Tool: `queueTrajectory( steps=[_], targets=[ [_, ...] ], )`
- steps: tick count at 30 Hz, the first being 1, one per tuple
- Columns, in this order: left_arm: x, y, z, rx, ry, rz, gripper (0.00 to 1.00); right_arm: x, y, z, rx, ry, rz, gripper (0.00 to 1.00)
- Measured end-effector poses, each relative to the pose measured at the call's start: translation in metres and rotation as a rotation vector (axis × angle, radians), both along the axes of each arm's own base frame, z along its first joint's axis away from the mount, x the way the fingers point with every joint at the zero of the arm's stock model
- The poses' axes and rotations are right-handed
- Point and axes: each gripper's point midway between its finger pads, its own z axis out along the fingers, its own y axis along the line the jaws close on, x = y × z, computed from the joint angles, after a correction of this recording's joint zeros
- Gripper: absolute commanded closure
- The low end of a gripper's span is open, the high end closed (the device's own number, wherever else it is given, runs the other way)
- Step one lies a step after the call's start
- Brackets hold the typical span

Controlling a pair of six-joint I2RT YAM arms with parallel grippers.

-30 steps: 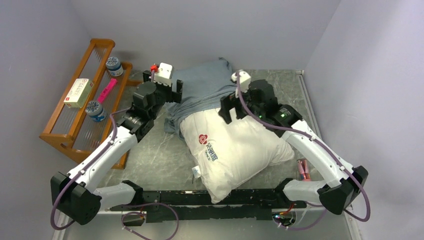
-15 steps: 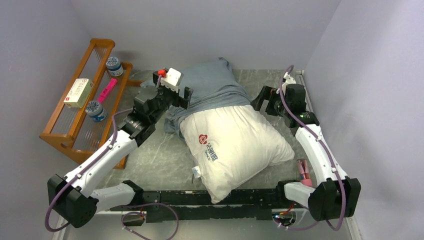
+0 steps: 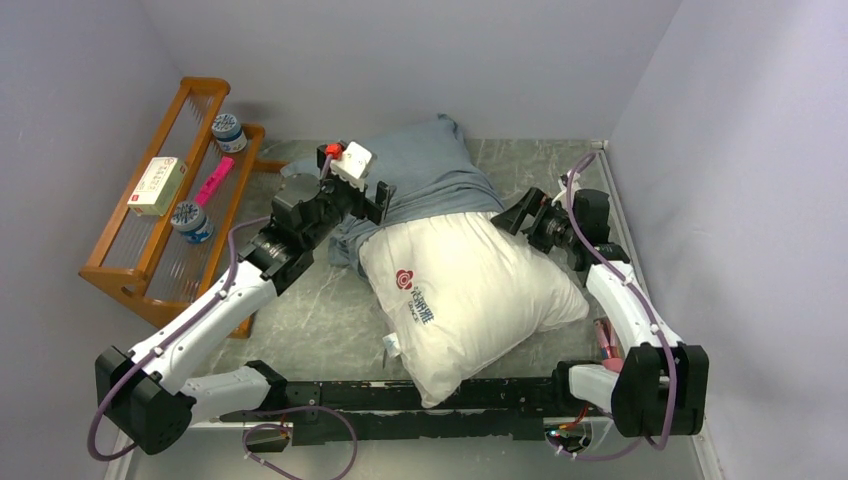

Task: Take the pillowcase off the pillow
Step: Remove the pillow from the pillowcase.

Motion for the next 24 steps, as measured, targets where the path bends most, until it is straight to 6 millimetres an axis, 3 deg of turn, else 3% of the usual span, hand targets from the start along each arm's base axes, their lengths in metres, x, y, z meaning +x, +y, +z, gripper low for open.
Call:
queueTrajectory(
  steps=[5, 11, 18, 22, 24],
  targets=[
    [-0.002, -0.008, -0.005, 0.005, 0.011, -0.039, 0.04, -0.006, 0.018, -0.002, 0.088, -0.003, 0.093, 0.16],
    [-0.004, -0.02, -0.014, 0.016, 0.032, -0.089, 0.04, -0.017, 0.045, 0.01, 0.141, -0.046, 0.229, 0.35],
    [-0.007, -0.03, -0.023, 0.027, 0.056, -0.139, 0.04, -0.032, 0.076, 0.027, 0.143, -0.103, 0.384, 0.71],
    [-0.01, -0.035, -0.028, 0.034, 0.075, -0.17, 0.04, -0.038, 0.092, 0.041, 0.117, -0.146, 0.467, 0.98],
    [-0.012, -0.038, -0.029, 0.036, 0.083, -0.187, 0.04, -0.042, 0.098, 0.047, 0.098, -0.165, 0.503, 1.0]
  ],
)
